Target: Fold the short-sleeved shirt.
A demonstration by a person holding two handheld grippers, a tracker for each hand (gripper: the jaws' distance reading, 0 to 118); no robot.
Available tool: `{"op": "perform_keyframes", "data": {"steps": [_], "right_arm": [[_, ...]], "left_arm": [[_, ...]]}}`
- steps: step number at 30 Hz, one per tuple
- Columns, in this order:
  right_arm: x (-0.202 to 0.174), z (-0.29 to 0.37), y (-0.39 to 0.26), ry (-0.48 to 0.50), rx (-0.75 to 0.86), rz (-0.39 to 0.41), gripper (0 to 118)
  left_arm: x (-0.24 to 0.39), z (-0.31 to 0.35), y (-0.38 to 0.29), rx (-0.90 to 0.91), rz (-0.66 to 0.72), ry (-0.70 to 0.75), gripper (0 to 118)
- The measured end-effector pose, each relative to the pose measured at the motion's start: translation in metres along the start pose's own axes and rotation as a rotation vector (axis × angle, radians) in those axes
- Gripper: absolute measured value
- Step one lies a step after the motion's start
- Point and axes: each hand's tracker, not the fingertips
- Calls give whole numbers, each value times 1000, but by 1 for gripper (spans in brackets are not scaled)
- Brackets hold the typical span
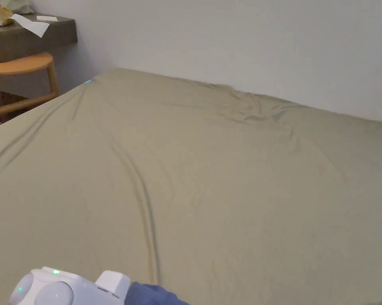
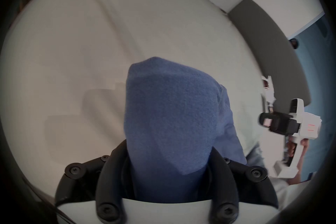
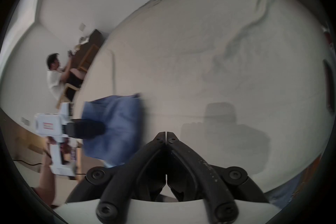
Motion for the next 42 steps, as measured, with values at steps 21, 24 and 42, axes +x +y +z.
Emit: {"op": "perform_keyframes", "data": {"steps": [21, 24, 42], "right_arm": [[-14, 1, 5, -135, 28, -36, 2], [-14, 2, 6, -141, 34, -25, 2], [-20, 75, 46, -121, 388, 197, 2]], "left_arm": [[-205, 81, 56, -104, 98, 789, 47], [-223, 69, 54, -105, 122, 835, 57], [-61, 231, 2, 820, 123, 804, 1]]}}
